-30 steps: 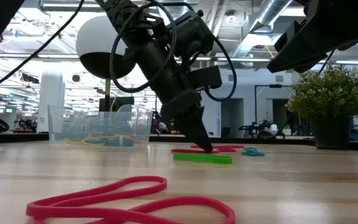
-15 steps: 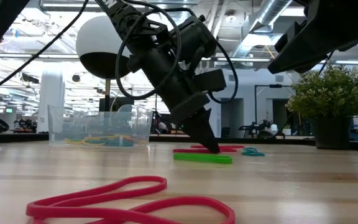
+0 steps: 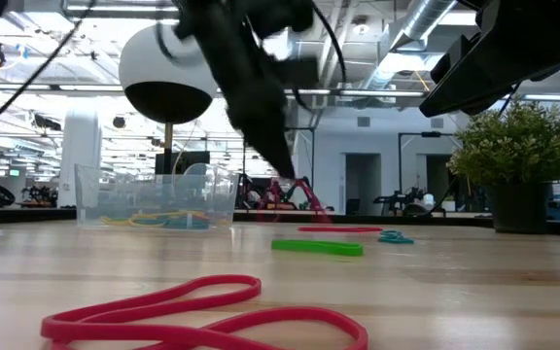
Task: Pick and place rubber bands into bin
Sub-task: Put the red rubber band into the transparent container
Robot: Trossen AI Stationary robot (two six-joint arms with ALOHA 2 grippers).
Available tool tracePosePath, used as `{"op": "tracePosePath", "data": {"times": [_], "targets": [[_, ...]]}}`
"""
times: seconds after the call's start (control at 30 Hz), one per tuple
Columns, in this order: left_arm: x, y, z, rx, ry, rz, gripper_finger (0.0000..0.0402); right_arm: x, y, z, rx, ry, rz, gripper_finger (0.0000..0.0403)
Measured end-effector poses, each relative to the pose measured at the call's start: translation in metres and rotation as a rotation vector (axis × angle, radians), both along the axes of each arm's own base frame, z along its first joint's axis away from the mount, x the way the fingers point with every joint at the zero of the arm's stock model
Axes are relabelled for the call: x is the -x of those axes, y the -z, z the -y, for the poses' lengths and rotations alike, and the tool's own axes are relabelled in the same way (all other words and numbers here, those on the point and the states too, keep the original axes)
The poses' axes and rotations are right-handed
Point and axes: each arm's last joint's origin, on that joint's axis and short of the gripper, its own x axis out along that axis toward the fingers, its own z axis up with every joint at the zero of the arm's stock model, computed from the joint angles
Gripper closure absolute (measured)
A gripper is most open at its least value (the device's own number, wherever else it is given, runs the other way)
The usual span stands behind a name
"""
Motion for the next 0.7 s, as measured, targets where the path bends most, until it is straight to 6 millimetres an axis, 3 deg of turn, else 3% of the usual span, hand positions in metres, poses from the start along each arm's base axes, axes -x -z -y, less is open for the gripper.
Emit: {"op": "tracePosePath", "data": {"times": [0.23, 0.4, 0.47, 0.57, 0.7], "targets": [[0.058, -0.083, 0.015, -0.101, -0.021, 0.03, 0.0401, 0.0, 0.0, 0.0, 0.001, 0.0, -0.001, 0.0328], [0.105, -0.108, 0.007, -0.206, -0.218, 0.017, 0.0401, 0.0, 0.0, 0.0, 0.0, 0.0, 0.0, 0.0328], [0.12, -0.105, 0.002, -0.199, -0.265, -0.011, 0.0401, 0.0, 0.0, 0.0, -0.001, 0.001, 0.0, 0.0328], [0.133, -0.085, -0.005, -0.176, -0.29, -0.044, 0.0401, 0.0, 0.0, 0.0, -0.001, 0.0, 0.0, 0.0328], [0.139, -0.04, -0.017, -0.123, -0.278, -0.057, 0.0401, 0.0, 0.0, 0.0, -0.001, 0.002, 0.0, 0.0328]]}}
